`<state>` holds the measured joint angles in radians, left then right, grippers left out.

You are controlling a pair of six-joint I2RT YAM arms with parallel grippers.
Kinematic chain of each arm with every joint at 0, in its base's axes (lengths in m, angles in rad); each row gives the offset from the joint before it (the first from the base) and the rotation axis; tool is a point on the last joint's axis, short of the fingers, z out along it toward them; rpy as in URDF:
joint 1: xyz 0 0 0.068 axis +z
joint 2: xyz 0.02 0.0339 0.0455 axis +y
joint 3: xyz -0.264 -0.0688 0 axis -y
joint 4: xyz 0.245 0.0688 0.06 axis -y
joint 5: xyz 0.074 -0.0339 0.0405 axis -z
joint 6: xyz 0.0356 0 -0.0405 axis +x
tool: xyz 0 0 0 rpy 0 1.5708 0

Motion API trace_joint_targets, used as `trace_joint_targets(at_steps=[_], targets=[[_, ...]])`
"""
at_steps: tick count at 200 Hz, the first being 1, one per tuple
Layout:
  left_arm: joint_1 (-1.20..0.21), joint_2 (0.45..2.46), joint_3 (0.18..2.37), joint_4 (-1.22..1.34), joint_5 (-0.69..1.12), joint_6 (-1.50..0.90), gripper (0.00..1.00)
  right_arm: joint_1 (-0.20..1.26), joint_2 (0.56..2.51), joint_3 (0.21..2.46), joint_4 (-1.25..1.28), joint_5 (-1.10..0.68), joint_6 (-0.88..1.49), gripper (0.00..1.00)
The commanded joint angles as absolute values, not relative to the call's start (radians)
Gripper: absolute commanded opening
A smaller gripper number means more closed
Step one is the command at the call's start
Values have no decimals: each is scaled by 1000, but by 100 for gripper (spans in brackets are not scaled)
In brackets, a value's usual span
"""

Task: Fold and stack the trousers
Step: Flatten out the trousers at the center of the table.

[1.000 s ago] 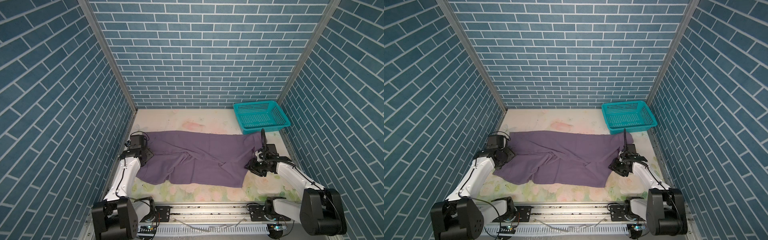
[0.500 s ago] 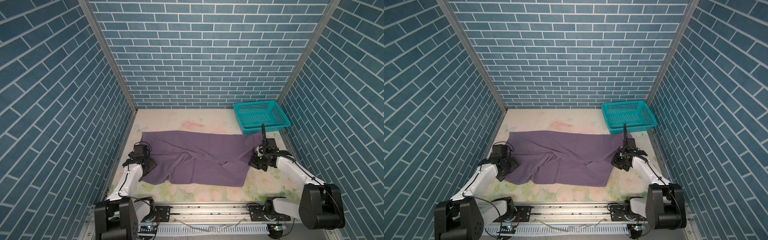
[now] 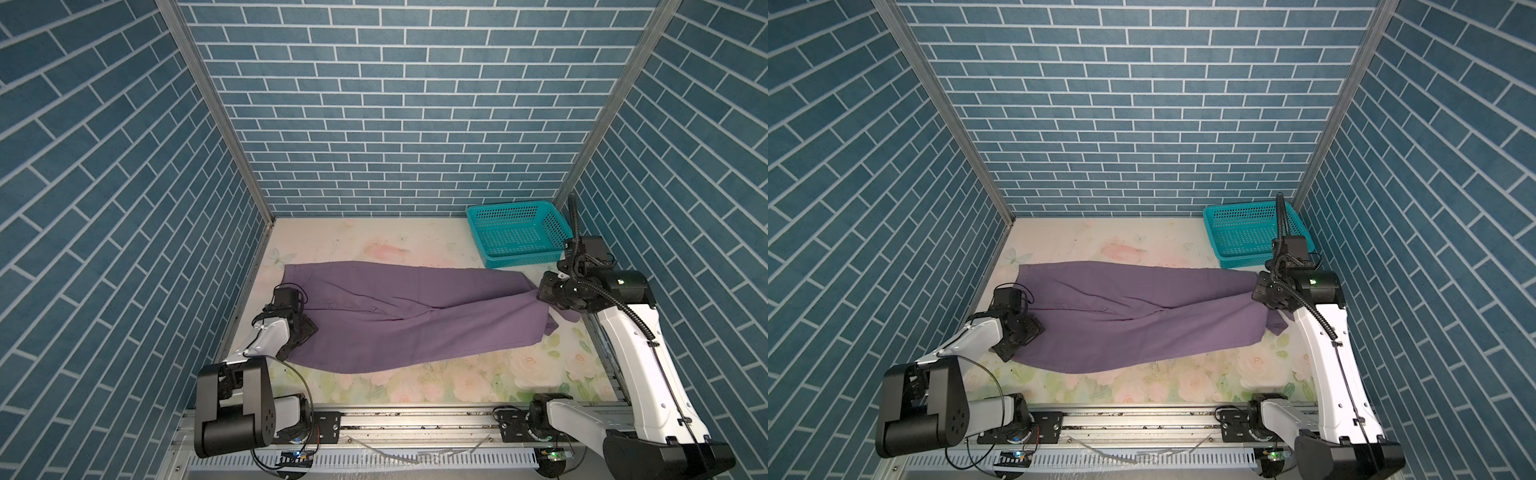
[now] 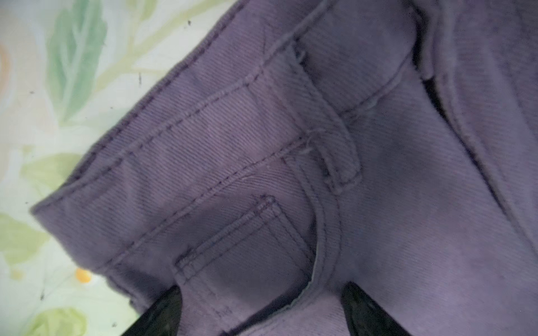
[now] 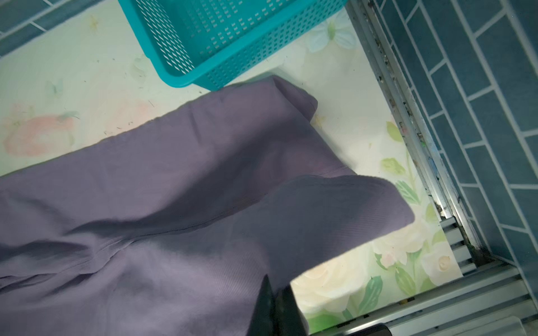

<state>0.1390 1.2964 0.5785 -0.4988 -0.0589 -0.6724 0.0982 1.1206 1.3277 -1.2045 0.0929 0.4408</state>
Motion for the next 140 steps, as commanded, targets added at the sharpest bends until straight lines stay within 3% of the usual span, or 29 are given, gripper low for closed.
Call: trace_joint_targets(at_steps=[1,22,54,76,102,121,140], targets=[[143,1332,553,-449,-16,-660,89,97,1179,1210,-1228,82,447,20],[146,1306,555,-473,-43,-660,90,98,1217,1115,-1206,119,439,50],[148,1263,553,-494,-68,-664,91,92,1209,1058,-1176,146,446,67],[149,1239,561,-532,-115,-674,91,88,1197,993,-1126,137,468,69],[201,1180,544,-561,-145,-687,90,72,1192,888,-996,10,505,60],[281,1130,532,-573,-123,-690,80,66,1207,841,-919,-65,523,57],[309,1087,525,-574,-127,-699,62,67,1248,801,-865,-138,533,52]])
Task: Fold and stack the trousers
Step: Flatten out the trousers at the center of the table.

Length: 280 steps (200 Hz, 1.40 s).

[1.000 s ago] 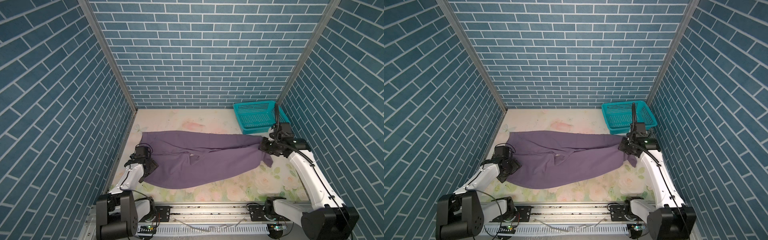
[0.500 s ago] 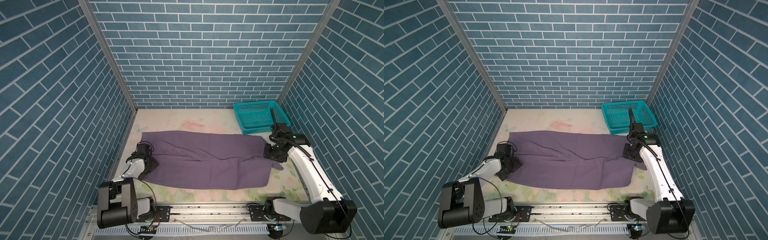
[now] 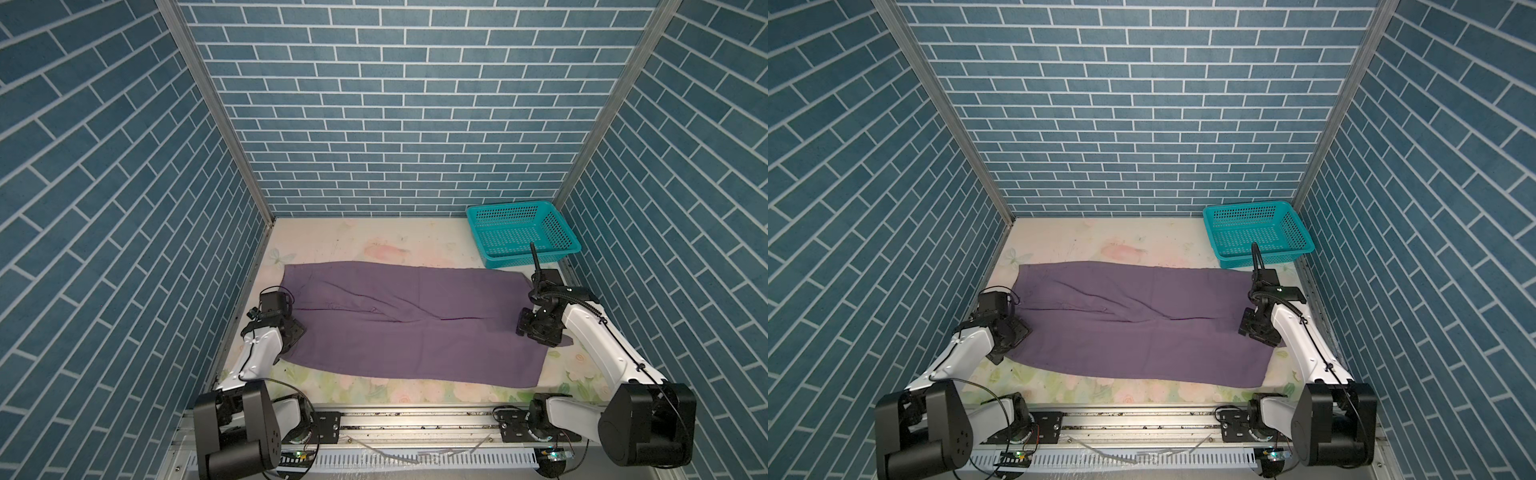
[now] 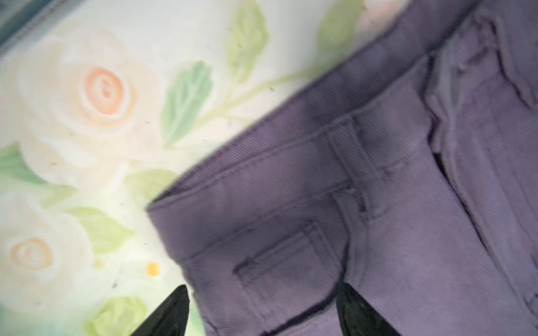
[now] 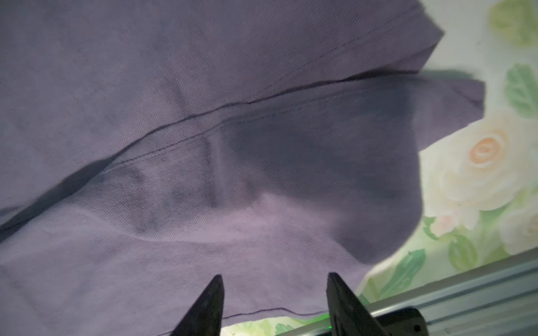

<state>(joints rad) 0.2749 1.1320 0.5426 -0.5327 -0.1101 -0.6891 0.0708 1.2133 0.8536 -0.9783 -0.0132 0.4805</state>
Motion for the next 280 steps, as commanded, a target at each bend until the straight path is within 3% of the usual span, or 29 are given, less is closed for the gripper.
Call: trace_joint_targets(at_steps=[1,16,28,55,70,88,108,117,145,176,235,272,280], targets=[[310,1086,525,-575,-128,-700,61,67,1250,798,-863,-142,534,52],[310,1066,531,-582,-132,-703,40,66,1267,767,-830,-173,552,48],[309,1057,534,-585,-129,-697,33,60,1244,747,-790,-196,576,49],[296,1064,526,-545,-47,-694,32,4,1177,755,-761,-141,584,60],[242,1080,536,-532,-24,-702,33,-15,1198,762,-745,-118,568,61],[139,1088,569,-544,-62,-729,23,-17,1275,751,-687,-173,577,47],[38,1080,609,-549,-105,-758,18,-11,1374,723,-594,-247,601,9],[6,1078,632,-555,-121,-766,18,-4,1402,714,-572,-244,607,0],[-28,1086,690,-572,-151,-759,18,55,1454,704,-542,-204,626,0],[-29,1107,690,-552,-154,-761,20,218,1563,747,-523,-155,663,0],[-29,1135,684,-545,-155,-755,20,454,1740,822,-315,-282,807,0],[-29,1163,679,-537,-152,-740,21,440,1629,851,-458,-245,770,0],[-29,1170,675,-532,-149,-741,21,422,1576,857,-515,-225,746,7]])
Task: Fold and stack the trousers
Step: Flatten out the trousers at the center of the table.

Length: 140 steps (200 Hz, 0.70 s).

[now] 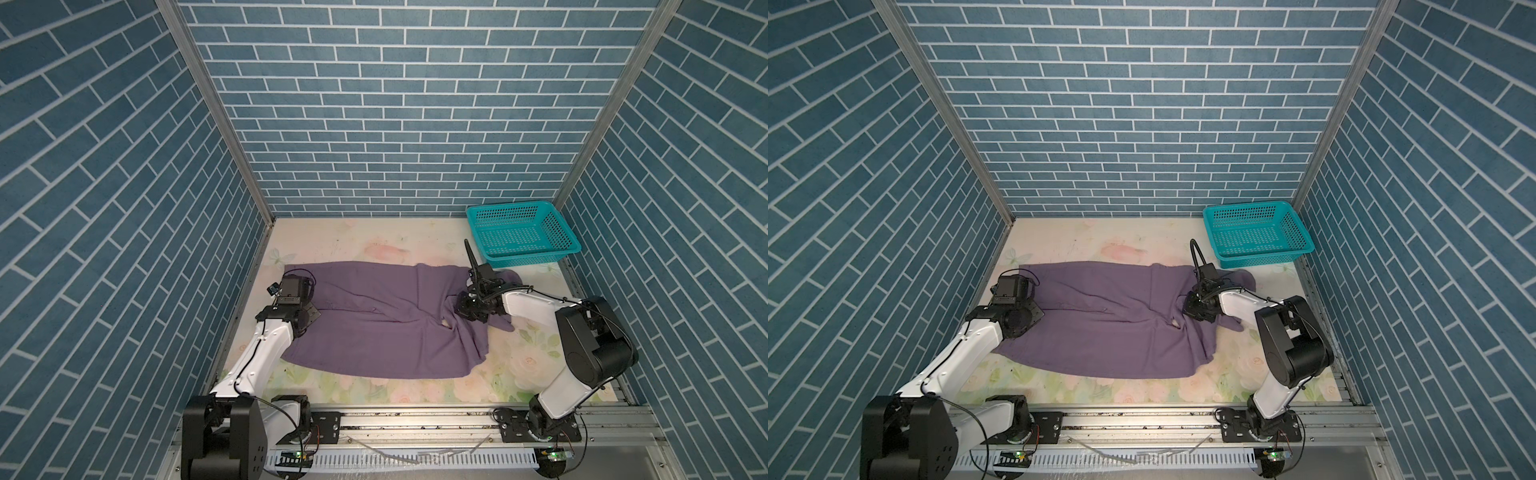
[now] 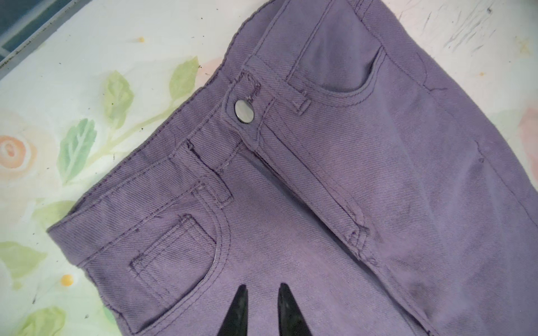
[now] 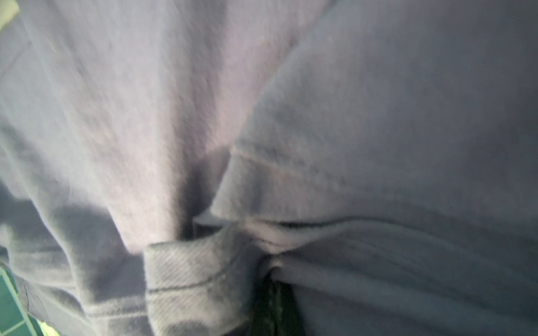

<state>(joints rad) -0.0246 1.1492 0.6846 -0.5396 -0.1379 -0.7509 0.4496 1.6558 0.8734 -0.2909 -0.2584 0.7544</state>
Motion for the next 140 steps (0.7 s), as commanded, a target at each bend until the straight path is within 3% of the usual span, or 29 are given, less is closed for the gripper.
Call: trace_joint_targets(at_steps=[1,51,92,109,140], targets=[[-29,1170,674,-531,-149,-740,21,420,1569,858,-524,-222,746,7],[-30,1220,639,-477,-113,-743,22,179,1175,843,-816,-172,697,29],[-30,1250,636,-465,-91,-737,22,14,1090,738,-866,-211,686,49],[-30,1246,640,-468,-88,-734,22,-19,1112,669,-787,-295,692,48],[-30,1228,635,-476,-97,-730,23,-19,1196,612,-699,-344,690,38]])
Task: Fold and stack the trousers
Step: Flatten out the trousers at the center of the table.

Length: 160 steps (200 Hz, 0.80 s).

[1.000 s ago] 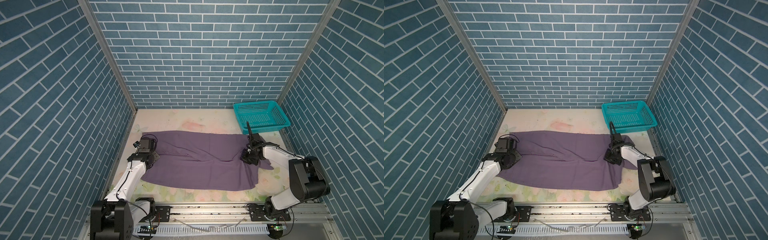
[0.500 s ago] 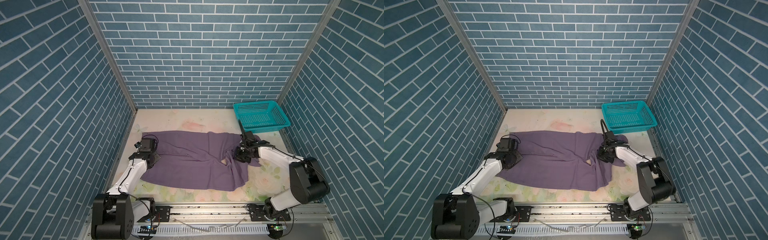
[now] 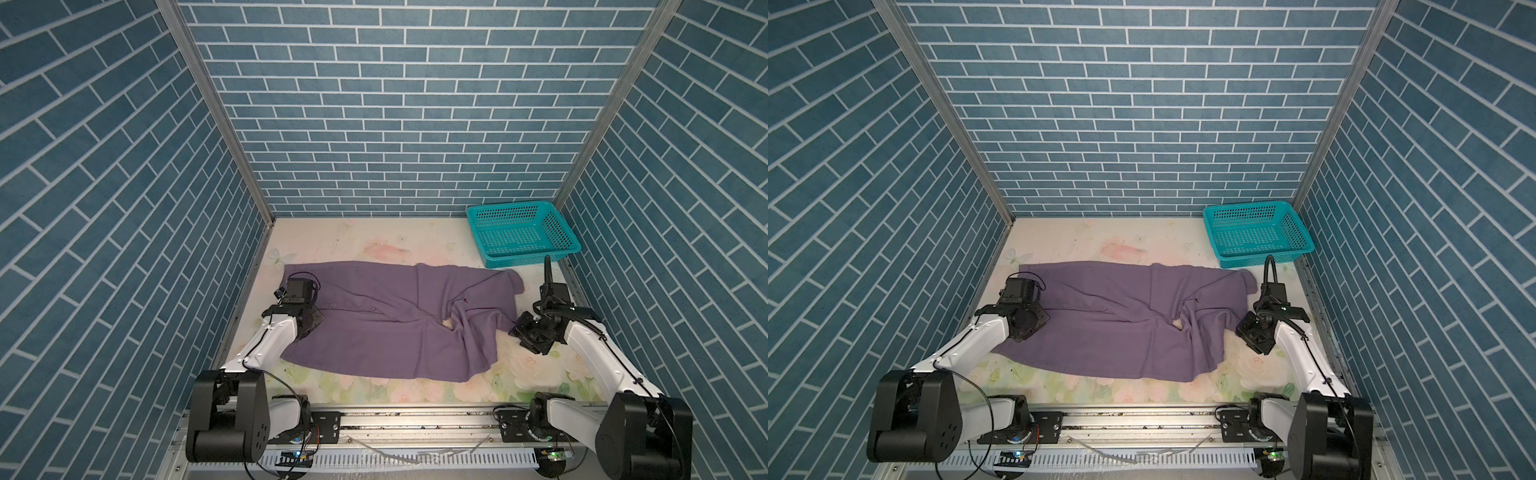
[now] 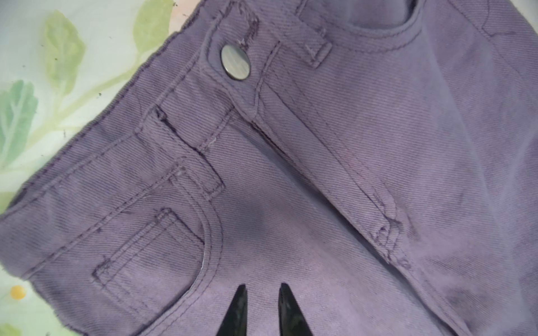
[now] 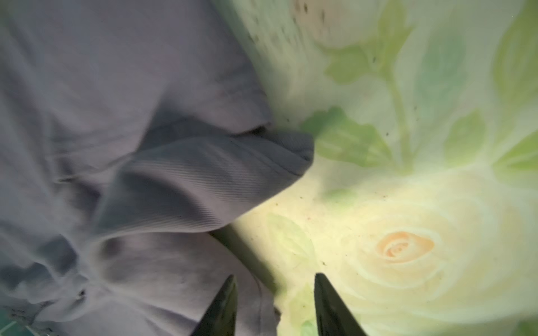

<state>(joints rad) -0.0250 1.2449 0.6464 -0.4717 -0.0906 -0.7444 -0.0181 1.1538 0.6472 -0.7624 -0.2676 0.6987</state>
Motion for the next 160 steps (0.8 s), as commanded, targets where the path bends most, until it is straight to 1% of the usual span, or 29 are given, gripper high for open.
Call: trace_joint_targets(at_steps=[1,29,43,62,75,87,101,106,116,127,137,143,160], targets=[[-30,1228,635,-476,-97,-730,23,-19,1198,612,-696,-345,690,38],[-30,1227,629,-479,-101,-733,23,-19,1243,606,-630,-359,692,38],[-31,1227,624,-476,-99,-738,23,-20,1285,635,-620,-349,667,43],[-31,1230,626,-481,-99,-739,23,-22,1363,708,-654,-293,612,54],[-30,1227,626,-487,-106,-737,23,-27,1408,746,-641,-276,591,60],[-30,1221,621,-491,-113,-737,23,-32,1458,776,-622,-279,570,62],[-30,1215,613,-491,-117,-736,23,-32,1533,829,-615,-277,543,61],[-31,1213,611,-490,-118,-738,24,-32,1560,846,-612,-278,535,59],[-30,1214,609,-491,-119,-738,24,-32,1609,879,-602,-291,524,52],[-31,1215,612,-495,-119,-739,24,-32,1651,910,-600,-317,518,34],[-30,1214,613,-501,-121,-737,24,-32,1671,935,-608,-345,511,11],[-30,1211,613,-503,-122,-737,24,-32,1672,953,-627,-345,503,0],[-30,1203,609,-503,-128,-734,24,-32,1640,1012,-722,-289,466,0]])
